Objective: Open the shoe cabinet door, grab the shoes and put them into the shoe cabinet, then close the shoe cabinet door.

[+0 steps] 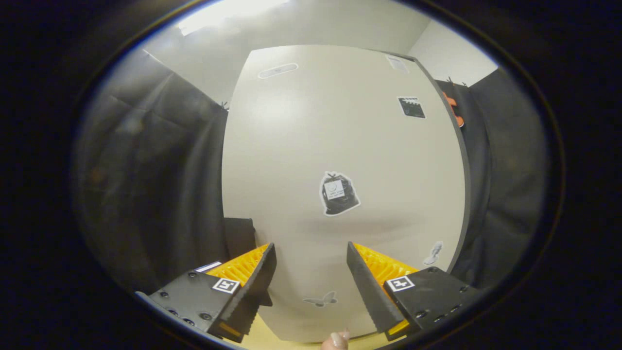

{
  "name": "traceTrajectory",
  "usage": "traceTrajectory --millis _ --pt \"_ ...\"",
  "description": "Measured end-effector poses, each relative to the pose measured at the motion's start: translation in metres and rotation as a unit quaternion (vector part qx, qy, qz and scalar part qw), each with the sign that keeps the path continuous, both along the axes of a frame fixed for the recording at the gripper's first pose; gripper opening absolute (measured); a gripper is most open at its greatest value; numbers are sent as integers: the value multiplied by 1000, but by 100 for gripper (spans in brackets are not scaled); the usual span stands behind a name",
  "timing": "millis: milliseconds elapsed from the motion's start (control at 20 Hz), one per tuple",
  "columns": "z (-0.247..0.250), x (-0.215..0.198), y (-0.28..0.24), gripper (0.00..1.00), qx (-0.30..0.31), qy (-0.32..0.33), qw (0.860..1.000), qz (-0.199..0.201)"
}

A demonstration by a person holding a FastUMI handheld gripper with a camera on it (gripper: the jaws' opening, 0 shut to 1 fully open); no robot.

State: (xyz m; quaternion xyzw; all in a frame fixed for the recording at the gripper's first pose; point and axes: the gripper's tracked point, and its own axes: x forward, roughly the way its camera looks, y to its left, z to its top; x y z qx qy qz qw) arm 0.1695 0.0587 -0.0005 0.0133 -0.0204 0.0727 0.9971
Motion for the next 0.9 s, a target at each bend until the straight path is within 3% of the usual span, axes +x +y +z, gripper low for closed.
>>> traceTrajectory --millis 400,900 --pt "-2 10 8 94 5 11 1000 -20" --pt "-7 12 4 94 14 7 1000 -8"
